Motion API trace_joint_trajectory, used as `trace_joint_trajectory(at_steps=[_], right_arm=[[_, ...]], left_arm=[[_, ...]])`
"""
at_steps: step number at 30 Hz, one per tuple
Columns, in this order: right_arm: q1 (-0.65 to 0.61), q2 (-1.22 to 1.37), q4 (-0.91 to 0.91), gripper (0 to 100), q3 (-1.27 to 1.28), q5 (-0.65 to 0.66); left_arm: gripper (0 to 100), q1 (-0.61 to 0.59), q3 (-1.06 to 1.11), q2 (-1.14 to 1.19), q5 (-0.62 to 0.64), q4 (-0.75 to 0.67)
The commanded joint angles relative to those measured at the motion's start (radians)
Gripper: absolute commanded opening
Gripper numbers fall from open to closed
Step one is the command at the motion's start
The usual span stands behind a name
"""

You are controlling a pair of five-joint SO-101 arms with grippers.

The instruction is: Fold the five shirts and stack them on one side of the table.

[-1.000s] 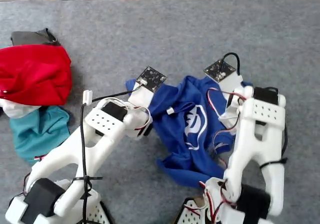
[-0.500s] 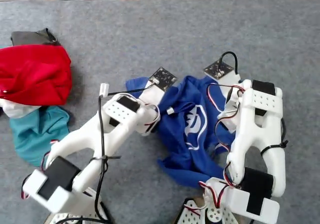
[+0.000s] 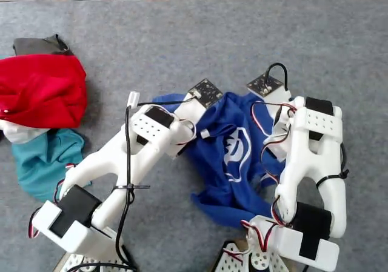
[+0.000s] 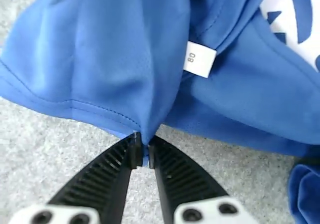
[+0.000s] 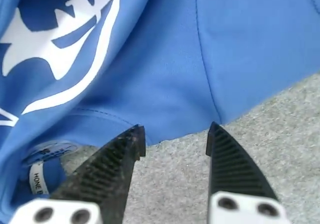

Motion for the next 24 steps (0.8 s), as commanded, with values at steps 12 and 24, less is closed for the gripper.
trace_joint_trajectory(at_steps=[12,24], right_arm=[[-0.198,-0.001,0.1,21.4,-0.097,-0.278],[-0.361,0.197,-0.081,1.4,0.004,-0.358]], left_arm=[[3,-0.113,-0.473,-0.097,-0.055,0.325],[3,-0.257,-0.585,-0.095,0.344,0.295]])
